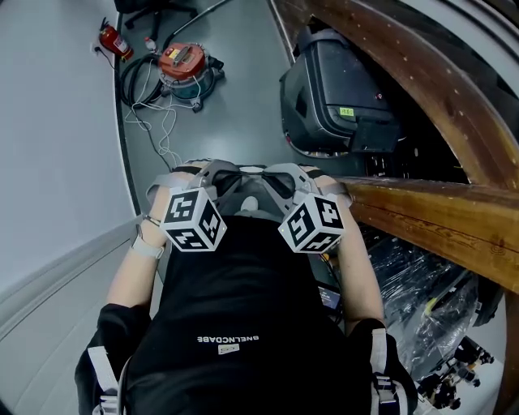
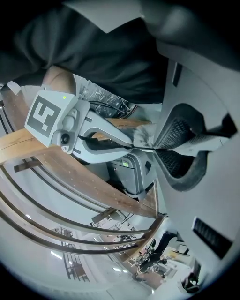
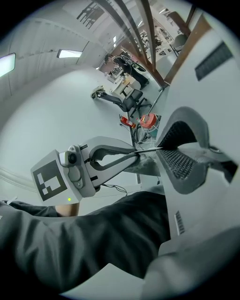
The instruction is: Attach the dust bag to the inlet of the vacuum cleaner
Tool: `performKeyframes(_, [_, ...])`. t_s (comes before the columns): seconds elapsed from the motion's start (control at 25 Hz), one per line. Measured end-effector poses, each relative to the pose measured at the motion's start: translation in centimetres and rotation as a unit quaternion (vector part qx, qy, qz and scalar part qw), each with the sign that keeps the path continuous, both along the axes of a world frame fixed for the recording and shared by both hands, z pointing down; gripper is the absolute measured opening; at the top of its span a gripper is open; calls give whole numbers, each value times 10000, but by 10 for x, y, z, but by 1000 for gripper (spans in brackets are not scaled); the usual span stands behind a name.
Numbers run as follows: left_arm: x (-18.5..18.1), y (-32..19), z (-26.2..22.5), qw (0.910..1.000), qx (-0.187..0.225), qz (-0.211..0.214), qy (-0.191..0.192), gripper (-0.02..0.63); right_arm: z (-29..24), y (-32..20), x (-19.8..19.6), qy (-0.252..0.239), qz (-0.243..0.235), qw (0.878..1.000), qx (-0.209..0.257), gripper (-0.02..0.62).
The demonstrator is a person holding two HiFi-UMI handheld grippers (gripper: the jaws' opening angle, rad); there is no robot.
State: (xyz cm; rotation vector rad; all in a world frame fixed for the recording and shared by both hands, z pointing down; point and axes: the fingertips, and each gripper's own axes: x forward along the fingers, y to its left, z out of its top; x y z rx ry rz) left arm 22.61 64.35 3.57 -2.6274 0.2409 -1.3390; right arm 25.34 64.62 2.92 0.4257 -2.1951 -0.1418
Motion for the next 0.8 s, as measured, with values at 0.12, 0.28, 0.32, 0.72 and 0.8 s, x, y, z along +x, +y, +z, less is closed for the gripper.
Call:
performKeyframes(0.12, [8,-6,5,9999,20,-139,-82,23,5,-7,8,13,-88,9999,50,31])
performKeyframes(0.28, [15,-19,8,9994,63,-288,-163,23,8,-21,15,-9,-199,9998,89,31])
performKeyframes(0.32, [15,-24,8,9993,56,-332,-159,23,9,-26,16,-18,-226,9997,89,31])
performKeyframes(0.72, [-14,-122,26,9988,-169,-454,13,23,25,-124,-14,160,-355,9992,-123,31])
performKeyframes(0.8, [-28,-151,29,9989,-220,-403,73,23,27,-152,-29,195,-314,9991,-192,31])
